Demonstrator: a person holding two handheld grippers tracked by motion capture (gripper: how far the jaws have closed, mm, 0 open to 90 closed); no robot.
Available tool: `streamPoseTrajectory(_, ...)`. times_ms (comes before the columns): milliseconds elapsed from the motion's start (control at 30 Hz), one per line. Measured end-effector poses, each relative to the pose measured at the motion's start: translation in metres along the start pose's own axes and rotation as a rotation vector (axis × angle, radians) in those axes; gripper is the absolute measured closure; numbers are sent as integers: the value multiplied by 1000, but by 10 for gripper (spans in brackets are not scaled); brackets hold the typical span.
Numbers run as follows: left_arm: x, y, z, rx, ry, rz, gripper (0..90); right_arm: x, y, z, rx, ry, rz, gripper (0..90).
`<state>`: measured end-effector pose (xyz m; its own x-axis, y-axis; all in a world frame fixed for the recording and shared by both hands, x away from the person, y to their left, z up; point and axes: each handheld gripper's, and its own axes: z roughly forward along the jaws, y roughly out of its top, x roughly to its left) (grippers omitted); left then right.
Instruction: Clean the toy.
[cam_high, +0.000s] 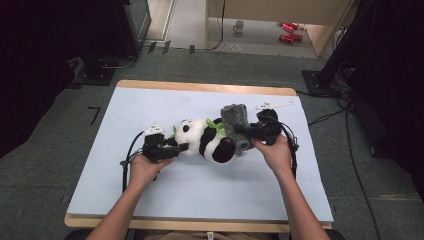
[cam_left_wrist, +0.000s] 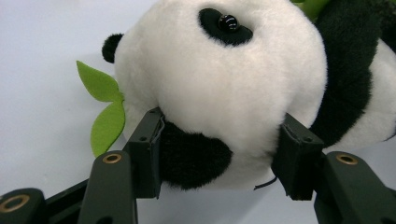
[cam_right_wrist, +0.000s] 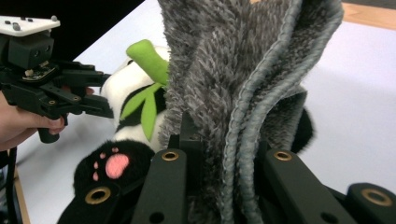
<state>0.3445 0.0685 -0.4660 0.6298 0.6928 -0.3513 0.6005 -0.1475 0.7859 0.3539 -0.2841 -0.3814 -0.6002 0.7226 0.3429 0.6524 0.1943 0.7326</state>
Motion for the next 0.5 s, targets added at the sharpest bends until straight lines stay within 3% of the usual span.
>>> streamPoseTrajectory(233,-2,-3,0,17,17,26,439,4,0,27,62,46,14,769)
streamPoseTrajectory(400,-3,-4,1,20,20,29,441,4,-5,33,81,49,9,771)
streamPoseTrajectory(500,-3,-2,3,41,21,5,443,-1,-11,34,97,40,18,774)
